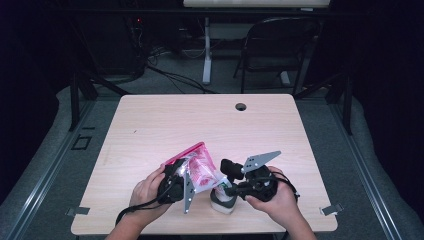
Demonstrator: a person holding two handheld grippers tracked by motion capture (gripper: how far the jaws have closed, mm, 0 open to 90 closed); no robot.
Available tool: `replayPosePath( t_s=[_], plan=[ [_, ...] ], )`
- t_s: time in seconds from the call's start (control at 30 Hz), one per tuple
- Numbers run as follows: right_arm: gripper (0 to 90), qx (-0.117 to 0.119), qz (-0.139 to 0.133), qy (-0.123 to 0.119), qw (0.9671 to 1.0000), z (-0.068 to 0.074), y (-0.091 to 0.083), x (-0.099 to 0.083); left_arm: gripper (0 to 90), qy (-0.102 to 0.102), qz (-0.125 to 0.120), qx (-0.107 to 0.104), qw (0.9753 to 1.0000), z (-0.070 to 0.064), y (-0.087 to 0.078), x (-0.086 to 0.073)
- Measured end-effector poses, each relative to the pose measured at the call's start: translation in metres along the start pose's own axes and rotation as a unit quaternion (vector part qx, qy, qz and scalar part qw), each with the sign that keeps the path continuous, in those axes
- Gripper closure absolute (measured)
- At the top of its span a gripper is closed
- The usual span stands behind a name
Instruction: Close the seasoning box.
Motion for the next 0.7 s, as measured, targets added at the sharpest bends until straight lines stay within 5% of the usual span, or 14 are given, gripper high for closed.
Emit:
replayPosePath(
  t_s=[0.7],
  plan=[
    [90.0, -0.006, -0.015, -0.005, 0.9999, 0.002, 0.004, 0.004, 74.2, -0.081, -0.007, -0.048, 0.9955, -0.019, 0.004, -0.019]
  ],
)
Point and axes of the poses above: each handheld gripper's, and its own axes: y roughly forward along the jaws, x roughly out of its top, z roughly to its left, the point moved 6 cm from there along y, roughly forward along the jaws, and after that the axes turned 6 degrees about y, right-handed, at the moved point
